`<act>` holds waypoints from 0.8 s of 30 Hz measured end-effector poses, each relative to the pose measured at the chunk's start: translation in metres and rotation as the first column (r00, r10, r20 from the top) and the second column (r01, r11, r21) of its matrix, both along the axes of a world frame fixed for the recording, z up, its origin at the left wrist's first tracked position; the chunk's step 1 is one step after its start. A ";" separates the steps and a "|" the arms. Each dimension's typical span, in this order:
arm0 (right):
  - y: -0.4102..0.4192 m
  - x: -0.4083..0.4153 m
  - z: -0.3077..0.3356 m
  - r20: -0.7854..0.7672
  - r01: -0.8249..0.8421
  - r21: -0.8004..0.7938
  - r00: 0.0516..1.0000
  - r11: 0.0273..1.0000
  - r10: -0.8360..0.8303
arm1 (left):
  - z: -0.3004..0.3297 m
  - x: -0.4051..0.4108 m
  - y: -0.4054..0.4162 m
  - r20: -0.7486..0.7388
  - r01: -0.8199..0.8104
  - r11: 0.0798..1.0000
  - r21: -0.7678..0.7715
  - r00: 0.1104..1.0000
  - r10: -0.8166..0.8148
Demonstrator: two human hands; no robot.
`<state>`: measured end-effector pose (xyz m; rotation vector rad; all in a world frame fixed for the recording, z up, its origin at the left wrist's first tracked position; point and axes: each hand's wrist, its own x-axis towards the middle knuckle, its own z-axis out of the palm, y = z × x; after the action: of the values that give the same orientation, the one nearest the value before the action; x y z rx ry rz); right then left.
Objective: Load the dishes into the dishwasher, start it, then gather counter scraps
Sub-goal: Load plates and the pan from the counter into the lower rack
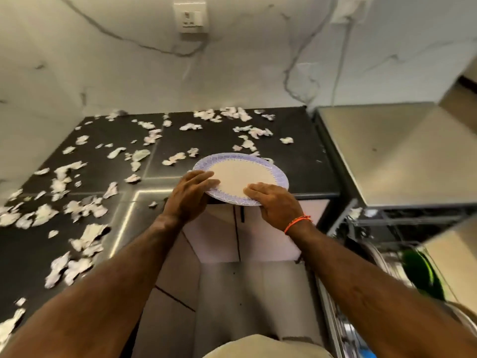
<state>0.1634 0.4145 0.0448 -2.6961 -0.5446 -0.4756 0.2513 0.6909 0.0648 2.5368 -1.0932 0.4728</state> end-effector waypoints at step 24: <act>-0.204 -0.278 -0.019 -0.273 0.801 0.041 0.584 0.597 -0.765 | -0.047 -0.138 -0.398 -0.074 0.782 0.623 0.027 0.623 -0.779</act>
<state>-0.1149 0.2108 0.0256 -2.6388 0.8010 -0.3752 0.1131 0.2926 0.0182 1.7968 -2.0391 0.1150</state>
